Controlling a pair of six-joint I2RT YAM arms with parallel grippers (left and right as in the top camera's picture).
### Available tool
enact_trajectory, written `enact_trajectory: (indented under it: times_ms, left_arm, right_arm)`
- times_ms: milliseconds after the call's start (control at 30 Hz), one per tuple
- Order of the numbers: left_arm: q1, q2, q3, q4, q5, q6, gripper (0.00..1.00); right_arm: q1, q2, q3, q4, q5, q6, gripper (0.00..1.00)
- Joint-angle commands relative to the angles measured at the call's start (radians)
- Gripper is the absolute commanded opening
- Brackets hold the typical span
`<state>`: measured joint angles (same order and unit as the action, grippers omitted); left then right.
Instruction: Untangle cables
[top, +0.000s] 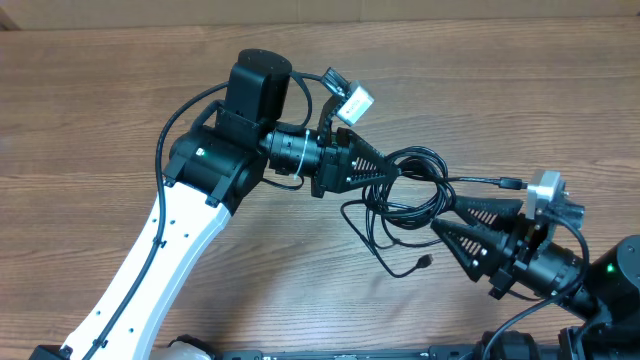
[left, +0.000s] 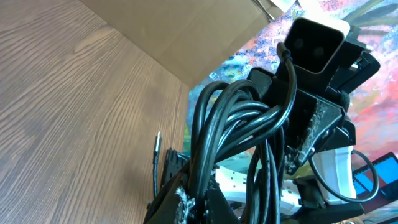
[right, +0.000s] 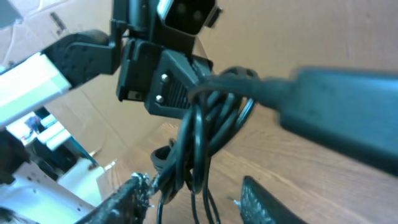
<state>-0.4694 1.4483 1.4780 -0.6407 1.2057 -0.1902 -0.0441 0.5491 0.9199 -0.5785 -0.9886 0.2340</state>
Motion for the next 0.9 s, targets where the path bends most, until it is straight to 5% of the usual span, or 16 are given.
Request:
enact_trajectory:
  times_ms: [0,167,333,533,867]
  left_arm:
    - [-0.003,-0.029,0.028,0.005,0.044,0.003,0.04]
    - [-0.005,-0.029,0.028,0.005,0.043,0.003,0.04]
    - [-0.036,-0.028,0.028,0.005,0.013,0.003,0.04]
    - [-0.049,-0.008,0.028,0.005,0.014,-0.001,0.04]
    - [-0.048,-0.003,0.028,0.006,0.019,-0.001,0.04]
  right_arm:
    - [0.004,-0.003,0.011,0.026,-0.049,-0.003,0.4]
    - [0.004,-0.003,0.011,0.058,-0.069,-0.003,0.25]
    - [0.004,-0.003,0.011,0.062,-0.074,-0.003,0.26]
    - [0.004,-0.003,0.011,0.069,-0.105,-0.003,0.04]
    - [0.004,-0.003,0.011,0.029,-0.015,-0.002,0.04]
